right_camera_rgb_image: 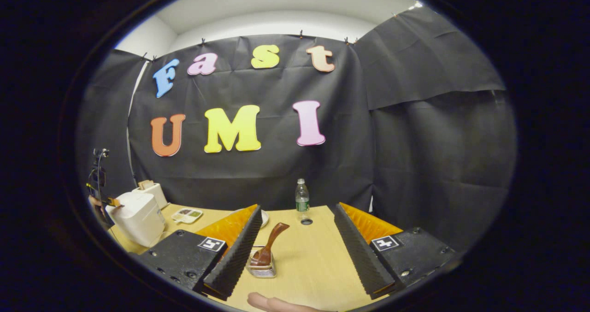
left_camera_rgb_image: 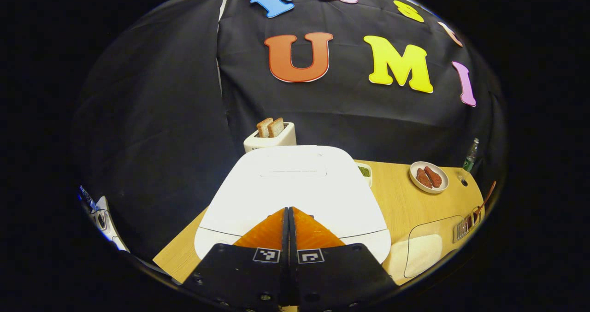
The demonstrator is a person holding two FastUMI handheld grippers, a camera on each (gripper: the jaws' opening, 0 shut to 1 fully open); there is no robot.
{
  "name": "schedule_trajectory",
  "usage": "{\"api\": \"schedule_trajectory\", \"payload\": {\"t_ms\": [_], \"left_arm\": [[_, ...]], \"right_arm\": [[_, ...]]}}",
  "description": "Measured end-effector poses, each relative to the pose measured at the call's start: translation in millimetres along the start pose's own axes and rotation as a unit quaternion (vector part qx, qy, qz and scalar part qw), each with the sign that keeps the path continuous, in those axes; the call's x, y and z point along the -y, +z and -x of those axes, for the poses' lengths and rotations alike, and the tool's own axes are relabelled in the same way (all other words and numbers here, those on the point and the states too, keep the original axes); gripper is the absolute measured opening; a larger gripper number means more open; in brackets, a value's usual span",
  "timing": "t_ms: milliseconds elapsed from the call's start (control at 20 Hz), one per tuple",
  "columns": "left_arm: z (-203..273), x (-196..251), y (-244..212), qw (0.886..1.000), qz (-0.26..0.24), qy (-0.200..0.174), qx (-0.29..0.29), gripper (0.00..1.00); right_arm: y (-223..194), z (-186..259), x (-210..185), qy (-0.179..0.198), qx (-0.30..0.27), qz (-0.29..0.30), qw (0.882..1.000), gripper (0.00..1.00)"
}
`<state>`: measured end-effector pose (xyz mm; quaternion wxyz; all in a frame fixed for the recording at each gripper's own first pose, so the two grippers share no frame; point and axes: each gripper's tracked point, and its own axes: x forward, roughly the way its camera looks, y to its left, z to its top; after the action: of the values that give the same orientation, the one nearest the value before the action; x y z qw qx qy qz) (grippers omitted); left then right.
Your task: Close the left gripper, press the button to open the rice cooker; take a wooden spoon from the chopstick holder with the right hand, scoop a spoonful of rice and pour it into the rice cooker, then put the wooden spoon back into the chopstick holder.
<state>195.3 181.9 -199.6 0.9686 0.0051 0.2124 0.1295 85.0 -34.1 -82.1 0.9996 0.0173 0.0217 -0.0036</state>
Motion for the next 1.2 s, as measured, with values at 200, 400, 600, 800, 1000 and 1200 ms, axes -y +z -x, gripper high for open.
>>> {"api": "schedule_trajectory", "payload": {"t_ms": [200,400,600,800,1000,1200], "left_arm": [[-2,-1,-10,1.000,-0.002,-0.003,-0.023,0.01],[-1,0,-9,1.000,0.008,-0.004,-0.017,0.00],[1,1,-5,1.000,0.015,-0.010,-0.009,0.00],[17,-9,6,1.000,-0.002,0.003,0.014,0.00],[59,-11,8,1.000,-0.005,-0.009,0.024,0.04],[110,-13,15,0.998,-0.016,-0.010,0.064,0.57]], "right_arm": [[-10,-9,3,-0.014,-0.006,0.001,1.000,1.00],[-27,-11,-8,-0.009,-0.020,0.011,1.000,0.96],[-31,-13,-9,-0.010,-0.032,0.023,0.999,1.00],[-27,-5,-9,-0.010,-0.031,0.028,0.999,1.00],[-23,7,-7,-0.008,-0.019,0.031,0.999,1.00],[-20,23,-3,-0.008,-0.013,0.030,0.999,1.00]]}}
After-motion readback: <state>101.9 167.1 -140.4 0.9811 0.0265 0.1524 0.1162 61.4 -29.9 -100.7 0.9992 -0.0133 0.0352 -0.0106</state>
